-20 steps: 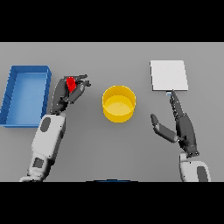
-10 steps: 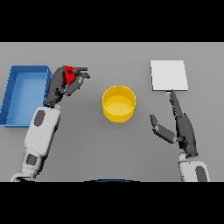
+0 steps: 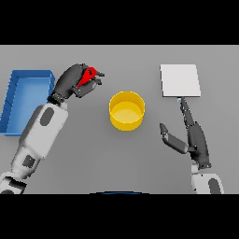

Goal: Pick up the red beaker and tilt it to pour out 1 green nut into yellow bowl. Pick up the yellow bowl and place it on the metallic measuring scale.

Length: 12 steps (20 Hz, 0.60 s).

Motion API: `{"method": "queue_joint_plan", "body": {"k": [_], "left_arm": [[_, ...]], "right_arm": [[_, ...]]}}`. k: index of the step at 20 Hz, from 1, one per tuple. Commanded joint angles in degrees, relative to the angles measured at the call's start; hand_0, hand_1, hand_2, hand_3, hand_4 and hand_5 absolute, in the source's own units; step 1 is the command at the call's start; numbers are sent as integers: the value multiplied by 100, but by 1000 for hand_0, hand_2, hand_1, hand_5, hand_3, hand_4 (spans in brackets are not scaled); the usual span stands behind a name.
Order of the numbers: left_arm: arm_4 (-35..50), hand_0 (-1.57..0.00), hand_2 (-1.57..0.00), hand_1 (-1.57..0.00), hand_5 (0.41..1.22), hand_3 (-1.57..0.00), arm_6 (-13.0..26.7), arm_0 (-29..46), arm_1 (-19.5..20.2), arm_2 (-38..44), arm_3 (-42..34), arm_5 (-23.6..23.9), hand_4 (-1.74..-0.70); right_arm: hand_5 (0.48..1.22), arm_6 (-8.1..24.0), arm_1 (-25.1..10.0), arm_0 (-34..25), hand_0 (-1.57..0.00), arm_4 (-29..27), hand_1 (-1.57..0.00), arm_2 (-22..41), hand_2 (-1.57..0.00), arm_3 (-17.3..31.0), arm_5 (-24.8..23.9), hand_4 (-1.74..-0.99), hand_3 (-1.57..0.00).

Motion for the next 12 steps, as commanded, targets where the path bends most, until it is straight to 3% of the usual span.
{"method": "queue_joint_plan", "body": {"k": [1, 6, 9, 10, 12], "left_arm": [[-171, -1569, -1569, -1569, 1129, -1569, 64, -56, 49, -190, -24, -58, -1739], [-1308, -1570, -1570, -1570, 1174, -1570, 479, -613, 373, -1121, -8, -431, -1740], [-1870, -1571, -1571, -1571, 1197, -1571, 635, -955, 352, -1647, 176, -812, -1741], [-2075, -1571, -1571, -1571, 1202, -1571, 680, -1099, 381, -1790, 366, -921, -1689], [-2426, -1571, -1571, -1571, 1209, -1436, 595, -1360, 443, -2102, 511, -1149, -1705]], "right_arm": [[663, -22, 5, 14, 1, -16, 1, 17, 1, -5, 29, -1178, 1], [671, 16, 11, -29, 1, -138, 1, -40, 1, 11, 78, -1183, 1], [676, -39, 67, 54, 1, -109, 1, 7, 1, -3, 60, -1187, 1], [675, 31, 69, -26, 1, -90, 1, -8, 1, 39, 37, -1191, 1], [675, -4, 35, 27, 1, -213, 1, -56, 1, -25, 100, -1191, 1]]}}
